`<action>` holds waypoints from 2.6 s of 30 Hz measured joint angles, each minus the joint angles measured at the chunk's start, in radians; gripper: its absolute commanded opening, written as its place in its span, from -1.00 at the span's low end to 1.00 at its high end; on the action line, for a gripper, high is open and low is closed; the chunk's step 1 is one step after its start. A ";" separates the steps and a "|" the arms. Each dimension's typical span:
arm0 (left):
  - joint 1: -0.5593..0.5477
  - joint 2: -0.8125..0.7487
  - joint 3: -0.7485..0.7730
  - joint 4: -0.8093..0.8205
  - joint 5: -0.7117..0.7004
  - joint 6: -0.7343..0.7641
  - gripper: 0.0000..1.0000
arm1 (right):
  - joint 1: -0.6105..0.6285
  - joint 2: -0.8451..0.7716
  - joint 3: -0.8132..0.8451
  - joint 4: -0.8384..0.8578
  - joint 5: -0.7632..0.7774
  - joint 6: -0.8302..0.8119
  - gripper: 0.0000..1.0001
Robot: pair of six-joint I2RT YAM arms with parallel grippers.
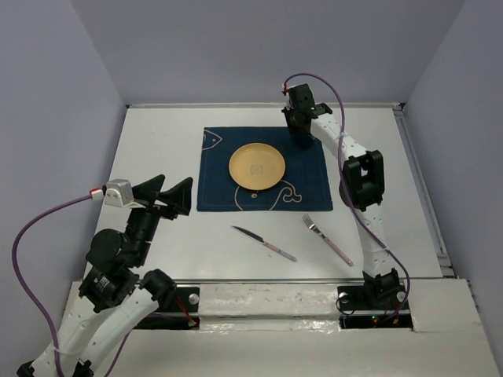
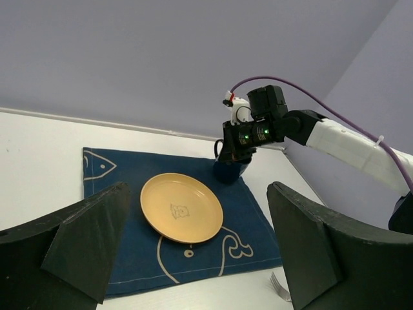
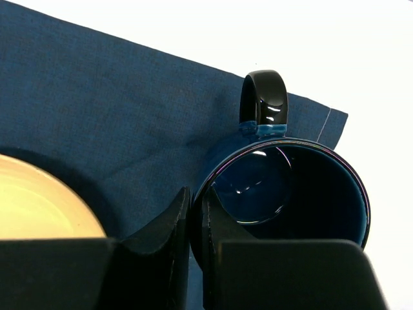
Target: Set the dinner table for one person
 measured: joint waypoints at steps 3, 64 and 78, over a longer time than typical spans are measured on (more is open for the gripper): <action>0.006 0.009 0.000 0.000 0.000 0.001 0.98 | 0.000 0.008 0.011 -0.007 0.006 -0.009 -1.00; 0.065 0.025 0.000 0.000 0.018 0.001 0.98 | 0.731 -0.824 -1.325 0.180 -0.078 0.476 -1.00; 0.065 0.025 0.000 0.000 0.020 0.001 0.98 | 0.273 -0.885 -0.985 0.298 0.107 0.368 -1.00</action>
